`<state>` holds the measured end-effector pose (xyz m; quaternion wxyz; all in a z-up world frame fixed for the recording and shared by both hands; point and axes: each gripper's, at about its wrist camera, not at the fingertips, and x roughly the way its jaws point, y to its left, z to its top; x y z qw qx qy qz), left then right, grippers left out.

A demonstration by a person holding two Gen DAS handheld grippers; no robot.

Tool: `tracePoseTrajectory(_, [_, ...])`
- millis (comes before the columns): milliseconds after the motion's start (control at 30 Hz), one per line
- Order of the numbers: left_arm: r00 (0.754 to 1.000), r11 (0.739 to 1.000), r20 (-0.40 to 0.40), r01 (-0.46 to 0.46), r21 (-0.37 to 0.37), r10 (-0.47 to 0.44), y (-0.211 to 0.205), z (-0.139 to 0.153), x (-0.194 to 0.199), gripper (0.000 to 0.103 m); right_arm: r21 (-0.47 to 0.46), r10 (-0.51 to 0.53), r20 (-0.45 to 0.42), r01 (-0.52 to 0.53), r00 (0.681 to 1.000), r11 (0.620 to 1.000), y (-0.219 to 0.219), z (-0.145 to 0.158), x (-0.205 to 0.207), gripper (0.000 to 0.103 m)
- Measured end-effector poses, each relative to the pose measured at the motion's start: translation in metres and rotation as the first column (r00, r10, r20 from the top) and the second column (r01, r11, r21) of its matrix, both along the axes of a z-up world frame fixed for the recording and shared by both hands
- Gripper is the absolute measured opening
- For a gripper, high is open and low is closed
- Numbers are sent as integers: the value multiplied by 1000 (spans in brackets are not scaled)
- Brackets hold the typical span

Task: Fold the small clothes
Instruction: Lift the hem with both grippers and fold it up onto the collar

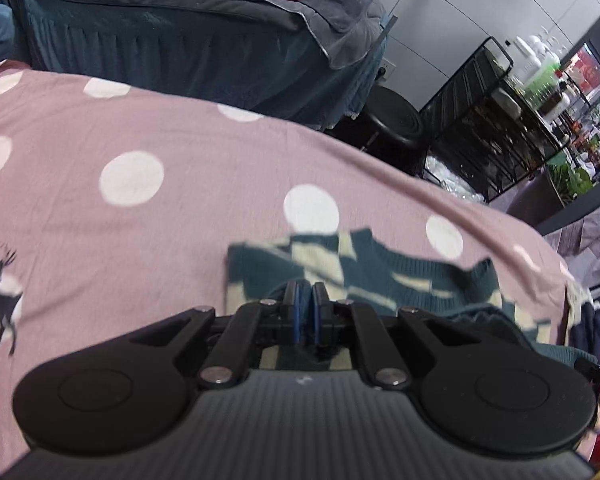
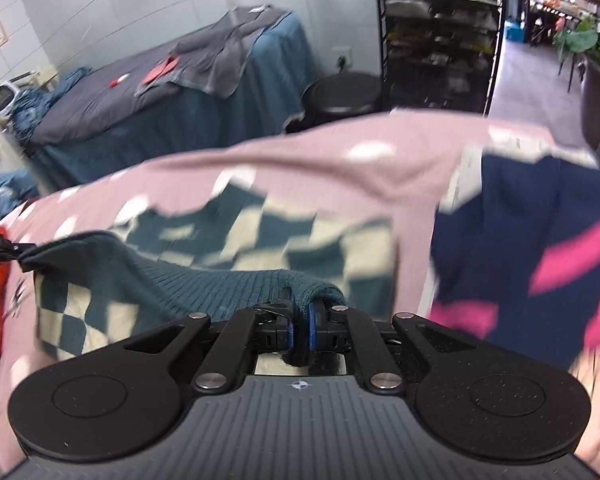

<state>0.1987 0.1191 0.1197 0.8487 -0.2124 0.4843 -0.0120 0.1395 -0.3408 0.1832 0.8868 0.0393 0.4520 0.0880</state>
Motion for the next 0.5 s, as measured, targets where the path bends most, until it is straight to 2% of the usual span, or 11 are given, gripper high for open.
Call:
tracePoseTrajectory(200, [999, 998, -25, -22, 50, 23, -7, -14, 51, 5, -29, -46, -28, 45, 999, 999, 0, -15, 48, 11])
tracePoseTrajectory(400, [997, 993, -68, -12, 114, 20, -8, -30, 61, 6, -78, -64, -76, 58, 995, 995, 11, -35, 74, 11])
tracePoseTrajectory(433, [997, 993, -74, -6, 119, 15, -9, -32, 60, 11, -90, -71, -84, 64, 994, 994, 10, -39, 77, 10])
tracePoseTrajectory(500, [996, 992, -85, 15, 126, -4, -10, -34, 56, 30, -116, -91, -98, 79, 991, 990, 9, -47, 82, 10])
